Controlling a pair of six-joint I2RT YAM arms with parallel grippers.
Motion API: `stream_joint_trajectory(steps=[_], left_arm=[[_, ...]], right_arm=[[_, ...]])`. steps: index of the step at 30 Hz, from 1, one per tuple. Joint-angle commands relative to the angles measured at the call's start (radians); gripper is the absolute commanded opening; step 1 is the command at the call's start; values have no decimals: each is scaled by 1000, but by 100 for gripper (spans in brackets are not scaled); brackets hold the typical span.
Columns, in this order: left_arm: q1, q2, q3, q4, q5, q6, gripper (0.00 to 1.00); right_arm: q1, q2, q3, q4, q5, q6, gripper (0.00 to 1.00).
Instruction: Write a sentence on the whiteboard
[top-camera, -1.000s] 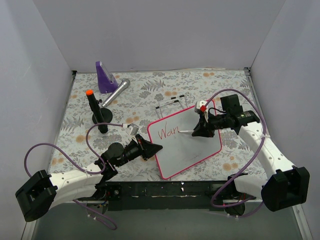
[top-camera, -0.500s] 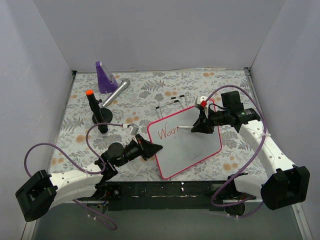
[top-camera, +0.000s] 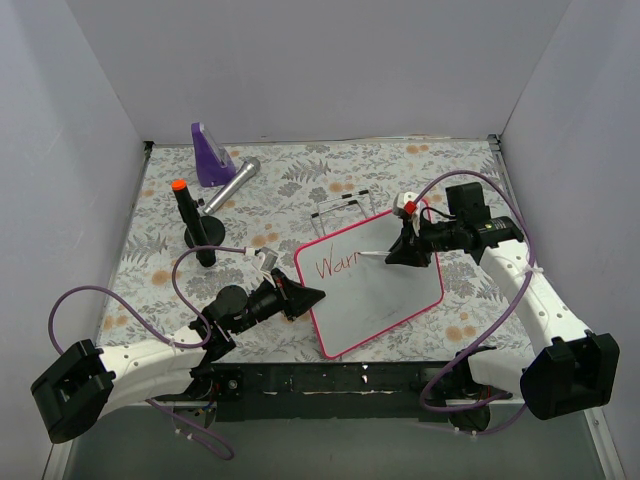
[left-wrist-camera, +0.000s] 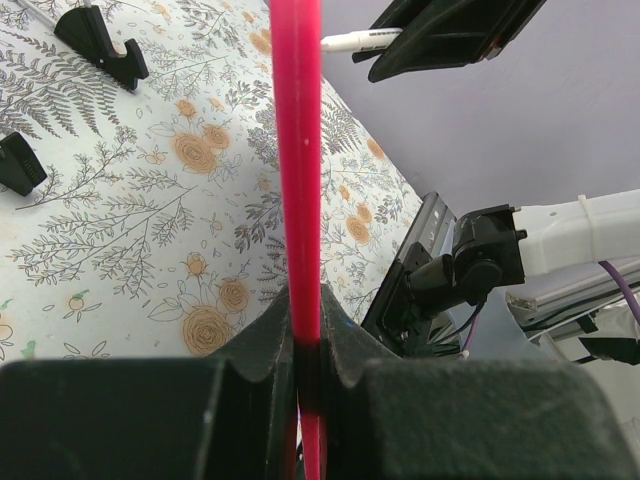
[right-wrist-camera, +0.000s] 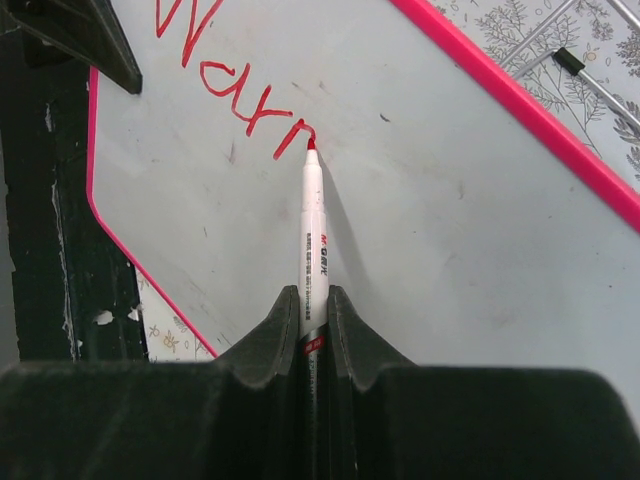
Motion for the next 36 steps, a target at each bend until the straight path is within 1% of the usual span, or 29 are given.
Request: stream_joint_trajectory(steps=[1,8,18,27,36], left_arm=[[-6,-20,5,91,20,38,0],[-5,-18,6,94,22,38,0],[-5,-13,10,93,25,38,0],[-5,-18,5,91,23,38,0],[-5,-26,3,91,22,39,0]], right_arm=[[-7,-15,-20,-47,32,-68,1],[-8,-24,-39,-63,30,-86,1],[-8,16,55,-21,6,-31,1],[-41,26,62,10,14,-2,1],[-50,11,22,-64,9,-69,1]])
